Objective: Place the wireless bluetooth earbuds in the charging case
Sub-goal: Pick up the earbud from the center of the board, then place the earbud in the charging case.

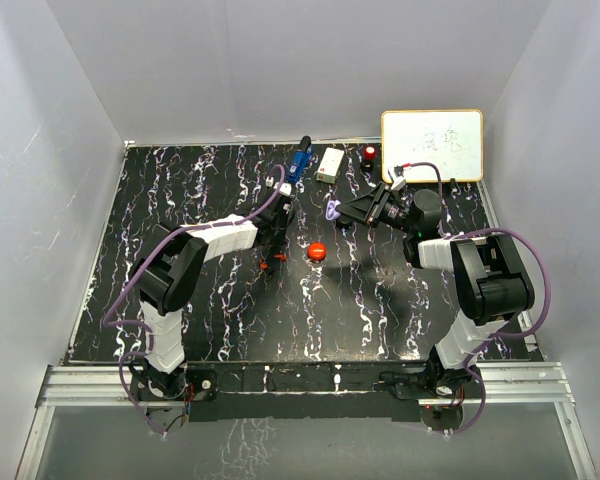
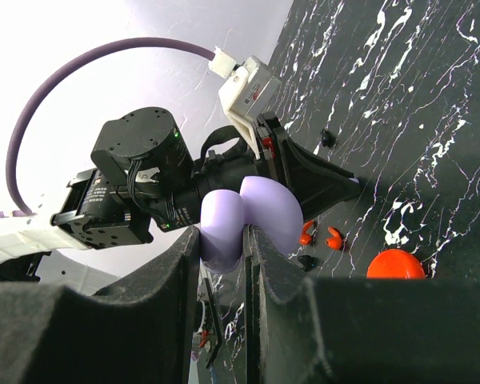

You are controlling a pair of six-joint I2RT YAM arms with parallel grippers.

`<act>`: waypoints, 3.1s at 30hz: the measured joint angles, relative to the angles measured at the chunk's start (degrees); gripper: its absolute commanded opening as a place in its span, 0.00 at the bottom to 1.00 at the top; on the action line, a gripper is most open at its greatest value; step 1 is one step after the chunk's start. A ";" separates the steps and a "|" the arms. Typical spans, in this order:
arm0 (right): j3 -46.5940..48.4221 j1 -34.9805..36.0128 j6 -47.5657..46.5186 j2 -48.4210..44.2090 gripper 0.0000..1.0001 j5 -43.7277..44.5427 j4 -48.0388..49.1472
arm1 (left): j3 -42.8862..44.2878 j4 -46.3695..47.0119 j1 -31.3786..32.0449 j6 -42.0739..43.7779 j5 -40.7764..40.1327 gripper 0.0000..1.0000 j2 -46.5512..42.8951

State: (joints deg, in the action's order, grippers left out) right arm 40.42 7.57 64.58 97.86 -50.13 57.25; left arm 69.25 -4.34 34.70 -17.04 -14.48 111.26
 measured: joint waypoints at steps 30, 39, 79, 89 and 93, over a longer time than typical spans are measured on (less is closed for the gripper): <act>0.00 0.00 2.60 0.04 0.00 0.00 0.44 | -9.77 31.98 -2.40 -12.85 18.36 0.00 -18.38; 0.00 0.00 13.09 5.53 0.00 -0.42 10.19 | -20.90 58.07 -3.61 -21.00 24.68 0.00 -16.15; 0.42 0.00 33.22 13.77 0.00 -1.62 26.62 | -17.90 94.38 -3.37 -25.03 38.53 0.00 -0.96; 1.20 0.00 36.06 15.61 0.00 -1.70 27.30 | -17.05 94.40 -1.99 -25.18 39.76 0.00 -0.92; 1.40 0.00 36.74 15.91 0.00 -1.68 27.30 | -17.05 94.40 -1.77 -25.16 40.11 0.00 -0.90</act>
State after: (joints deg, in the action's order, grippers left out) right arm 41.82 7.57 101.32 113.78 -51.81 84.55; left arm 52.21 90.06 32.93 -42.19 25.63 110.37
